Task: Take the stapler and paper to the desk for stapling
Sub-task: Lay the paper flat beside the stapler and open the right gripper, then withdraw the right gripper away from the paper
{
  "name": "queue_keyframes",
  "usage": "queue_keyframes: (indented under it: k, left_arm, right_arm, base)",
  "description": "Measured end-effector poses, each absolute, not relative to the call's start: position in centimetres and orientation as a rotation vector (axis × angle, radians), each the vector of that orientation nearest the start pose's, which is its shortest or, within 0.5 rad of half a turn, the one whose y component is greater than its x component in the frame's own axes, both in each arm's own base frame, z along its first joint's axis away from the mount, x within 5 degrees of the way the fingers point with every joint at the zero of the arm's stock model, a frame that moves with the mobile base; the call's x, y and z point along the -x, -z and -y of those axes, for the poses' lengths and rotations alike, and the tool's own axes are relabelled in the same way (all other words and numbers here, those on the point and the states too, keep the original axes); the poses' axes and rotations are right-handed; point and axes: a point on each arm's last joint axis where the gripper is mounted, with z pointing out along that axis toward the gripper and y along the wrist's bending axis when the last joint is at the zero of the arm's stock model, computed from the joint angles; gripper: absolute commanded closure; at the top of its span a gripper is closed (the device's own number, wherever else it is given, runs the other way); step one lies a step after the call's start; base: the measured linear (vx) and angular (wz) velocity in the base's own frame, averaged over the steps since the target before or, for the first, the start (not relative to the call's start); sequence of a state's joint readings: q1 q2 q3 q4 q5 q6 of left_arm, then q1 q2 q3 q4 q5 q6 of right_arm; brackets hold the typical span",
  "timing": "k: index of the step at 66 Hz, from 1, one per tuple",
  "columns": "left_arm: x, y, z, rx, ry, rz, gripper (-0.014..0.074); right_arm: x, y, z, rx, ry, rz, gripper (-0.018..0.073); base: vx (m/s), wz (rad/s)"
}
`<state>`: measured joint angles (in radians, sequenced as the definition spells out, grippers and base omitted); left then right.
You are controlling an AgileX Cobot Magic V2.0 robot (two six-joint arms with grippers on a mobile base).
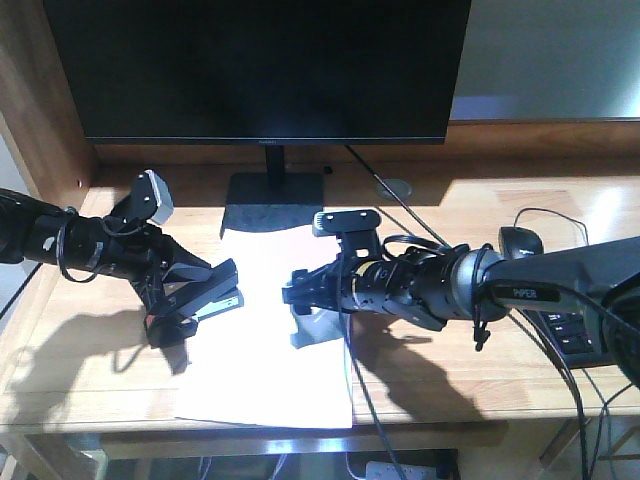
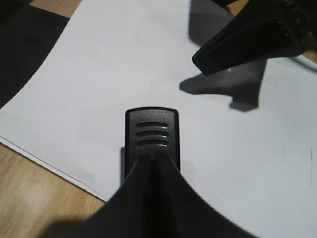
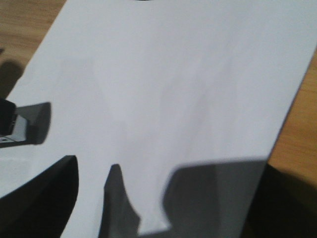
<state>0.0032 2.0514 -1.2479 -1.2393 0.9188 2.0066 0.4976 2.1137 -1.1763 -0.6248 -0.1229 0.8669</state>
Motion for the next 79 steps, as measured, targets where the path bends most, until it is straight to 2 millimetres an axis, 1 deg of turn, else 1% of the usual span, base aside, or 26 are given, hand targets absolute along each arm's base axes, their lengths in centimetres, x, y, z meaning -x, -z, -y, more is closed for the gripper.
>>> queue_keyframes:
  k: [8,12,23,35,46,53,61,70,75,79]
  left_arm:
    - [-39.5,-15.4,6.7,-1.254,0.677,-1.922,0.0603]
    - [-39.5,-15.4,6.7,-1.254,0.677,-1.922,0.0603]
    - [-39.5,-15.4,6.7,-1.254,0.677,-1.922,0.0603]
    - [-39.5,-15.4,6.7,-1.254,0.677,-1.922,0.0603]
    - [-39.5,-15.4,6.7,-1.254,0.677,-1.922,0.0603]
    - [-39.5,-15.4,6.7,-1.254,0.677,-1.922,0.0603]
    - [-39.5,-15.4,6.7,-1.254,0.677,-1.922,0.0603]
    - [-39.5,-15.4,6.7,-1.254,0.677,-1.922,0.0603]
    - [-39.5,-15.4,6.7,-1.254,0.677,-1.922,0.0603]
    - [-39.5,-15.4,6.7,-1.254,0.677,-1.922,0.0603]
  right_arm:
    - [-37.8,-11.6,-19.5,0.294,-0.392,-2.355,-0.0039]
    - [-38.0,-12.6,-18.6,0.274,-0.361,-2.35,-0.0033]
    - [-38.2,-16.6,-16.7,0.263,-0.278,-2.299,-0.0029]
    - [-37.2,-21.0,-15.2,0.312,-0.149,-2.257,-0.0029]
    - [-35.4,-26.3,-14.0,0.286,-0.103,-2.183,-0.0029]
    - [-33.8,-29.7,-13.1,0.277,-0.08,-2.12,-0.0029]
    - [-32.0,-32.8,-12.0,0.25,-0.062,-2.071,-0.0029]
    - [-29.8,-35.4,-10.6,0.189,-0.04,-2.065,-0.0029]
    - [-28.6,-36.0,-9.9,0.169,-0.021,-2.08,-0.0029]
    - [-27.5,-36.0,-9.4,0.167,-0.017,-2.082,-0.0029]
  base:
    - [0.0,0.0]
    - [0.0,0.0]
    - [0.0,0.0]
    - [0.0,0.0]
    - [0.0,0.0]
    - [0.0,0.0]
    - [0.0,0.0]
    - [0.0,0.0]
    - [0.0,0.0]
    - [0.0,0.0]
